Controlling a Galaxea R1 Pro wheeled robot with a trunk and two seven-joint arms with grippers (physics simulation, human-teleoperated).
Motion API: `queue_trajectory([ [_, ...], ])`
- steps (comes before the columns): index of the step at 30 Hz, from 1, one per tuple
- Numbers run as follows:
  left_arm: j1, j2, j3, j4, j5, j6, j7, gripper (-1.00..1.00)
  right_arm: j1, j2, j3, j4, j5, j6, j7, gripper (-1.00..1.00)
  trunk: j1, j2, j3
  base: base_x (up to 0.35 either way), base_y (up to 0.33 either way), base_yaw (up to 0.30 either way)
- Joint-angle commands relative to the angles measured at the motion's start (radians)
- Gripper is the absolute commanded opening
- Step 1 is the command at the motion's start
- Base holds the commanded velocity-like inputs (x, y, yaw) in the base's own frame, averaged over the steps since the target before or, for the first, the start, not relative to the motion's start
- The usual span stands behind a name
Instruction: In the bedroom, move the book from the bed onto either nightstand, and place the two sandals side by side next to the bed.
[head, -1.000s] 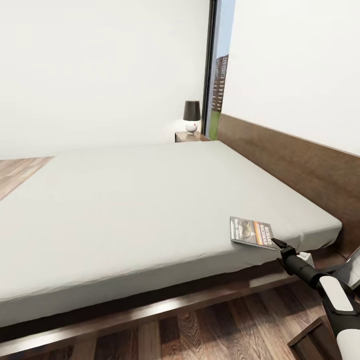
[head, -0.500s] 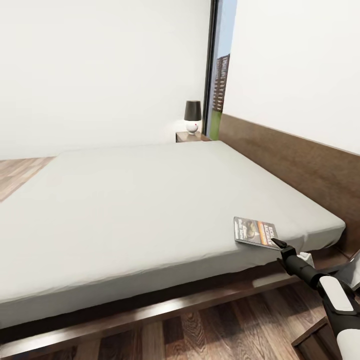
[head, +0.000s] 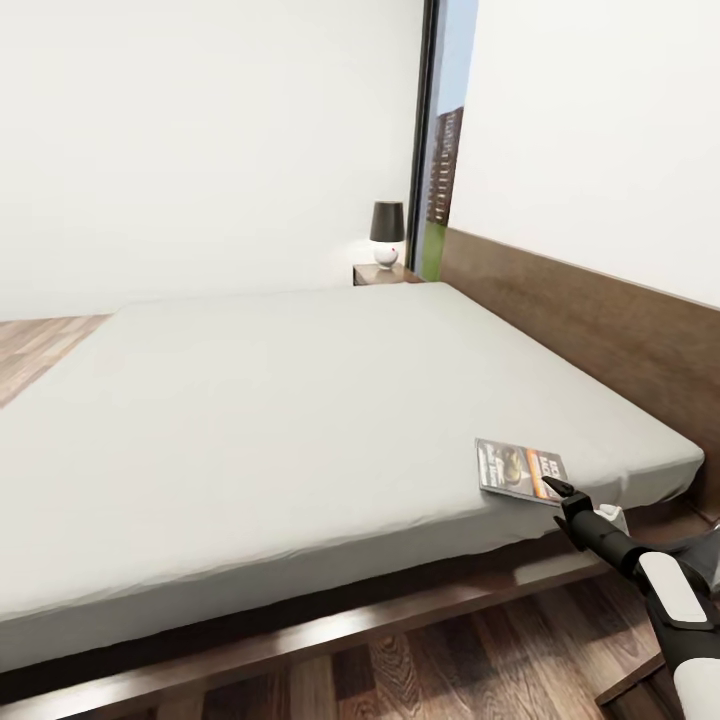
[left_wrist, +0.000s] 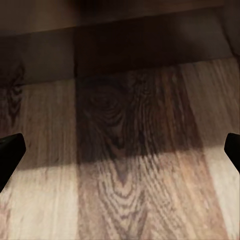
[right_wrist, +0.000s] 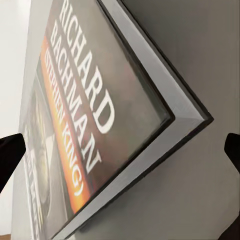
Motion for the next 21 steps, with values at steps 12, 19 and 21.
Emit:
queue_trajectory([
  [12,-0.001,0.0,-0.009,0.001,0.007,-0.003,0.005,1.0,-0.001,0.0,-0.003,0.0,0.001,0.006,0.002,-1.0,0.0,0.0,-0.001,0.008,0.007,0.0],
  [19,-0.001,0.0,-0.009,0.001,0.007,-0.003,0.005,1.0,-0.001,0.0,-0.003,0.0,0.001,0.006,0.004,-1.0,0.0,0.0,-0.001,0.0,0.0,0.0],
  [21,-0.001,0.0,-0.009,0.001,0.007,-0.003,0.005,1.0,-0.001,0.0,-0.003,0.0,0.001,0.006,0.004,-1.0,0.0,0.0,-0.001,0.0,0.0,0.0],
])
